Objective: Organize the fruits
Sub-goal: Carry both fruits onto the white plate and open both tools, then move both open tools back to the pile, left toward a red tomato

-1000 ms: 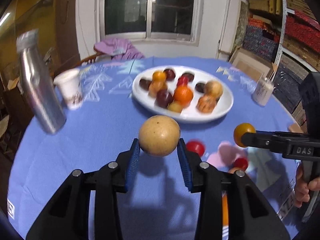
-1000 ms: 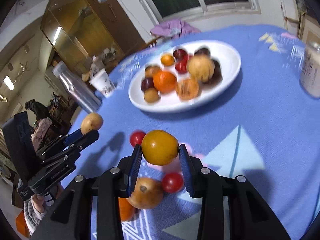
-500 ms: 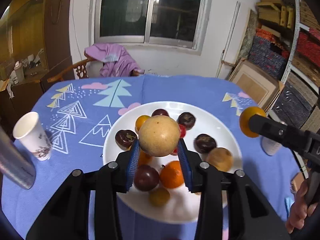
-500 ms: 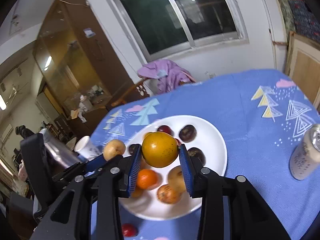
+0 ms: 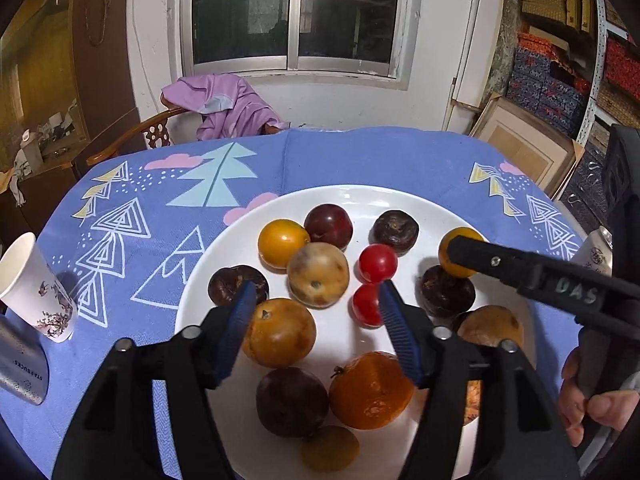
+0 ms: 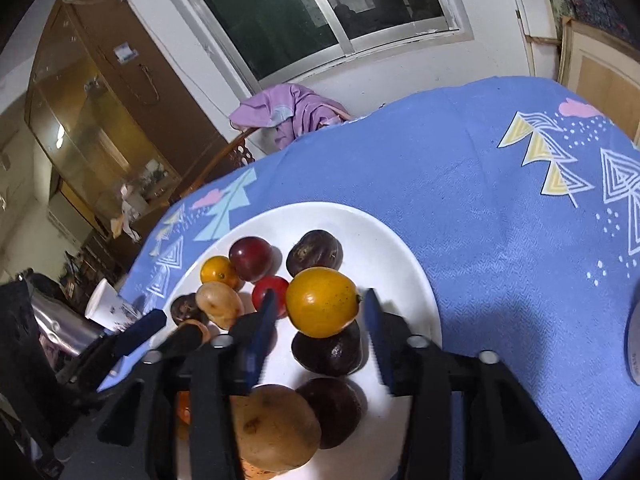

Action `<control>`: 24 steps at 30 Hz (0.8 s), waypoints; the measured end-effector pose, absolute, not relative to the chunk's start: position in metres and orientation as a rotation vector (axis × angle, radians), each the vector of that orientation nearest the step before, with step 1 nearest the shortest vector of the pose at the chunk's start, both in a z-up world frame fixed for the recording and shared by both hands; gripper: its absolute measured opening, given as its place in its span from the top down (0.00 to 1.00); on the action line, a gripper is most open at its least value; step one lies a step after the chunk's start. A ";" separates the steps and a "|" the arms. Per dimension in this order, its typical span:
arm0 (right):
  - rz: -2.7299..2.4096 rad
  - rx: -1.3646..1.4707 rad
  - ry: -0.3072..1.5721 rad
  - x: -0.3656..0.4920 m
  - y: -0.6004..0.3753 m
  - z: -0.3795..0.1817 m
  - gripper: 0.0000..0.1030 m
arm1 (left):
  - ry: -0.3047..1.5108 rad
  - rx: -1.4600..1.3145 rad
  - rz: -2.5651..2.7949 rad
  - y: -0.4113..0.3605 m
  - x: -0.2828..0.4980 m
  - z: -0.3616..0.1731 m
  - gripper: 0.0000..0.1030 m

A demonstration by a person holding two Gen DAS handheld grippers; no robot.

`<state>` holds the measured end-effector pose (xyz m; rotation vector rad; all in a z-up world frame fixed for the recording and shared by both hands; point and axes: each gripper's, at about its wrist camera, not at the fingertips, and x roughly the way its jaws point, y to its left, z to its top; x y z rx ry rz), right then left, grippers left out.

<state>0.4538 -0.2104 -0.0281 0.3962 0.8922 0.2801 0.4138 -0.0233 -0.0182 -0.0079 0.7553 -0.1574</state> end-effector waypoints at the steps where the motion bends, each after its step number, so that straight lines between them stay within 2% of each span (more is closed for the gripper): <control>1: 0.283 0.411 0.888 0.453 -0.213 -0.028 0.40 | 0.753 -0.011 -0.157 -0.023 0.413 -0.018 0.34; 4: 0.290 0.427 0.866 0.448 -0.217 -0.019 0.40 | 0.735 -0.020 -0.149 -0.018 0.407 -0.013 0.24; 6: 0.298 0.452 0.836 0.440 -0.222 -0.006 0.40 | 0.716 -0.038 -0.134 -0.012 0.401 -0.006 0.12; 9: 0.361 0.477 0.742 0.413 -0.222 0.038 0.38 | 0.682 -0.089 -0.126 0.002 0.386 0.010 0.11; 11: 0.411 0.474 0.657 0.381 -0.220 0.073 0.22 | 0.665 -0.108 -0.116 0.011 0.370 0.017 0.08; 14: 0.449 0.444 0.540 0.324 -0.217 0.114 0.07 | 0.649 -0.106 -0.073 0.023 0.341 0.024 0.05; 18: 0.483 0.371 0.548 0.275 -0.206 0.136 0.07 | 0.680 -0.105 -0.058 0.033 0.298 0.024 0.05; 19: 0.486 0.367 0.543 0.265 -0.208 0.138 0.03 | 0.682 -0.104 -0.069 0.034 0.285 0.020 0.05; 24: 0.427 0.354 0.570 0.228 -0.223 0.109 0.03 | 0.764 -0.054 -0.070 0.033 0.235 -0.019 0.04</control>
